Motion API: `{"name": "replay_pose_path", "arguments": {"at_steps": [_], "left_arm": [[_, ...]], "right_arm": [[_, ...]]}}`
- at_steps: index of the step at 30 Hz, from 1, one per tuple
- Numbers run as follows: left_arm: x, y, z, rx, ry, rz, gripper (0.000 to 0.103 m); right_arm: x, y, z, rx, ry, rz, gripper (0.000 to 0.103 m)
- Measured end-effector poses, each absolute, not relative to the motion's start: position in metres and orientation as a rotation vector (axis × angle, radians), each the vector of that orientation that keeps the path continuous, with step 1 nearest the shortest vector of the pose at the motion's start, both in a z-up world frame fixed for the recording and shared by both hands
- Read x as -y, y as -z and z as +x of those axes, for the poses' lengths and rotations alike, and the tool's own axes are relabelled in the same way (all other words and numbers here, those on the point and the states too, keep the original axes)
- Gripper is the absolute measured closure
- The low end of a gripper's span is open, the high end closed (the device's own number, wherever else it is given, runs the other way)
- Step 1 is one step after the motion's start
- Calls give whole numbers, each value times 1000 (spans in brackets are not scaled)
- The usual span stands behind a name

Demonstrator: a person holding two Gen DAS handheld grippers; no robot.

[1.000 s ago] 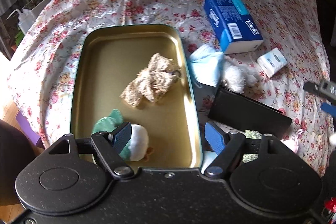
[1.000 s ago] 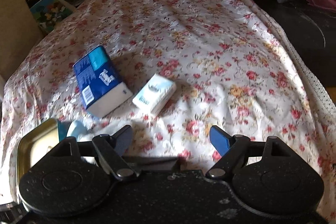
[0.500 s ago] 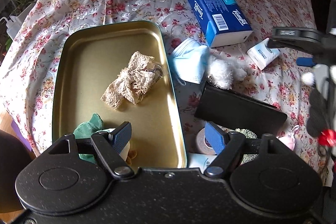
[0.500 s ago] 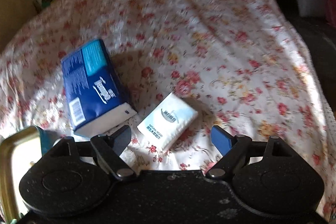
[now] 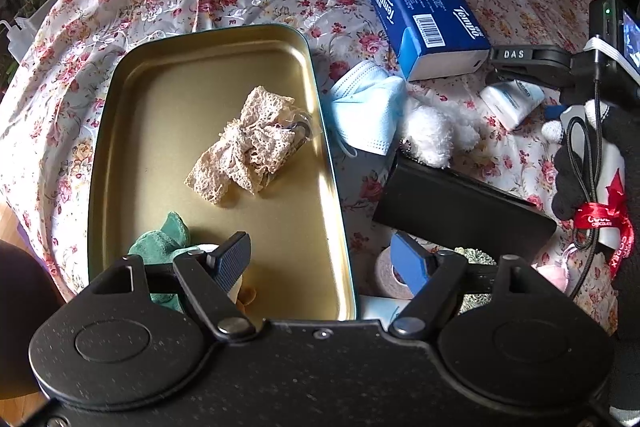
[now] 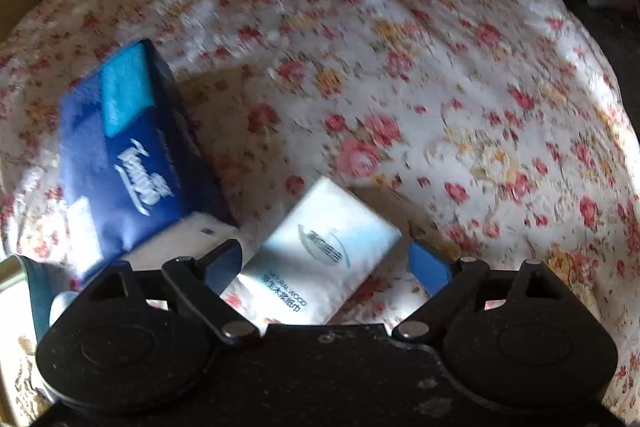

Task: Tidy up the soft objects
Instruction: 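Grasp the white tissue packet with the right gripper while the left tool approaches the white plush, then close the left gripper on the white fluffy plush while the right gripper holds the tissue packet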

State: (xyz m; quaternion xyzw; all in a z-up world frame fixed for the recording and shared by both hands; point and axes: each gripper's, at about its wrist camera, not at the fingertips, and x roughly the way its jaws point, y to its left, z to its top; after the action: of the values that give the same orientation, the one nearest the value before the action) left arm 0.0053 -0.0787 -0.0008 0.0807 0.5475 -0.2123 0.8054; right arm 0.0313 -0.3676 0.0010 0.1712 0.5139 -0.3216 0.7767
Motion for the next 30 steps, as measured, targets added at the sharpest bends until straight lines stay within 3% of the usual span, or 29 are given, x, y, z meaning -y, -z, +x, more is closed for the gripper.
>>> {"name": "replay_pose_path", "arguments": {"at_steps": [1,3,5,13,22,30], "left_arm": [[80,2,6,-1174,454,174,30],[83,3,6,-1180,455,176,30],[86,5,5,-1180,456,182,30],[101,3,2,-1137,466,200,30],[126,1,2,-1074,472,206,30],[166,10,-6,-989,518,305,30]], "right_arm": [[370,1,31,-1120,701,383,17],[375,1,29,-1126,704,406,36],[376,-1,28,-1143,722,389,42],[383,-11,-1,-1188,717,515,45],[382,-59,-45,-1038,695,602,44],[390,-61,-52,-1004,687,614,45]]}}
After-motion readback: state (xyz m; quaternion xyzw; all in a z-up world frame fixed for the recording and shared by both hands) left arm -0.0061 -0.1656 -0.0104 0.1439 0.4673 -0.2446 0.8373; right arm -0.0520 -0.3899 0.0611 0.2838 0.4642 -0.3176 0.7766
